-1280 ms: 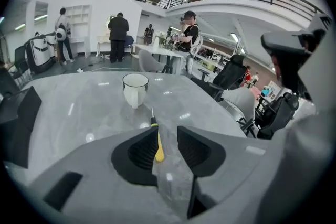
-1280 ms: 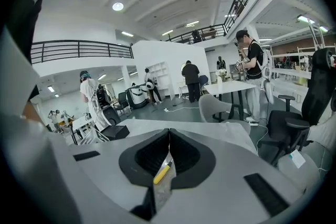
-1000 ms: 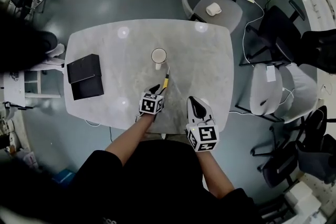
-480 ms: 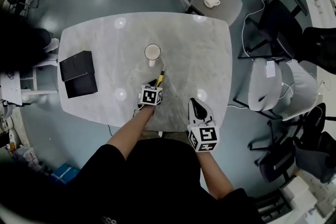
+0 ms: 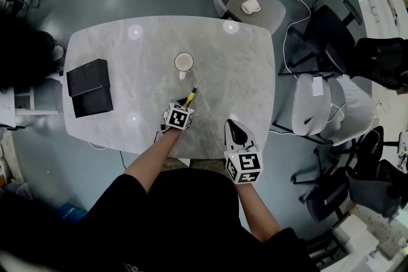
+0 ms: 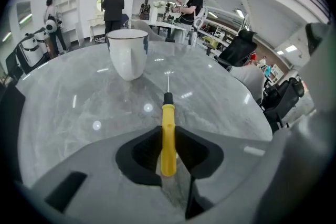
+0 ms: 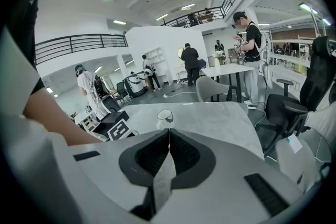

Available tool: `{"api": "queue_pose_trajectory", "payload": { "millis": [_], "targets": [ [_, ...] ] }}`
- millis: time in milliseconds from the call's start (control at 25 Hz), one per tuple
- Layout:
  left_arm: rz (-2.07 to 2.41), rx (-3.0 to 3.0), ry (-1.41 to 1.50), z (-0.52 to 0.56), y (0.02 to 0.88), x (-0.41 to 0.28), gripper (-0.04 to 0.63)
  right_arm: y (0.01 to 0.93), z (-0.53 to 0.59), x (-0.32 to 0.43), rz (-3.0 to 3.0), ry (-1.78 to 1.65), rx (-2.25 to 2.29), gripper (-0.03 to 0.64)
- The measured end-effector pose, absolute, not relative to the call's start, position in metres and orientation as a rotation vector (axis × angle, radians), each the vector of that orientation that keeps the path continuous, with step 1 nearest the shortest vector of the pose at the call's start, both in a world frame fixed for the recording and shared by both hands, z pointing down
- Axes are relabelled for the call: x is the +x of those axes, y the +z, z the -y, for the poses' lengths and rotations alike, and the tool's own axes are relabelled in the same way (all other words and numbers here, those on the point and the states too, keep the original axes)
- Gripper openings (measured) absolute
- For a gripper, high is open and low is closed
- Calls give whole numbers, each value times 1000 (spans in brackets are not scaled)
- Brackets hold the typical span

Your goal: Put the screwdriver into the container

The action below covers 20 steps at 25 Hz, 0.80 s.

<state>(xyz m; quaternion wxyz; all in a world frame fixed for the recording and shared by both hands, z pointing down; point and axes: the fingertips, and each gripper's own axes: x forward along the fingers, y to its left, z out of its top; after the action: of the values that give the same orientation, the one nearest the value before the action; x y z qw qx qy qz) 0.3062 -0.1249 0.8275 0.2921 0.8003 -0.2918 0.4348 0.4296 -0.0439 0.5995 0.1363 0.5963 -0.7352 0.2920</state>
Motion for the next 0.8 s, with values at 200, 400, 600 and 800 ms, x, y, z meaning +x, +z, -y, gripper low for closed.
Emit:
{"api": "queue_pose_trajectory", "payload": {
  "millis": [200,400,600,800],
  "targets": [
    [734,2207,1138,103,818,285,86,588,33,398,2130,783,1724,12],
    [741,2256,1104,101,806,239,86,584,37,345,2169,753,1722,12],
    [782,2278,1006,94,785,177,86,569,37,271,2226,697,1644,12],
    [797,2291,957,89,762,117,86,551,42,201,2265,688,1648,12]
  ]
}}
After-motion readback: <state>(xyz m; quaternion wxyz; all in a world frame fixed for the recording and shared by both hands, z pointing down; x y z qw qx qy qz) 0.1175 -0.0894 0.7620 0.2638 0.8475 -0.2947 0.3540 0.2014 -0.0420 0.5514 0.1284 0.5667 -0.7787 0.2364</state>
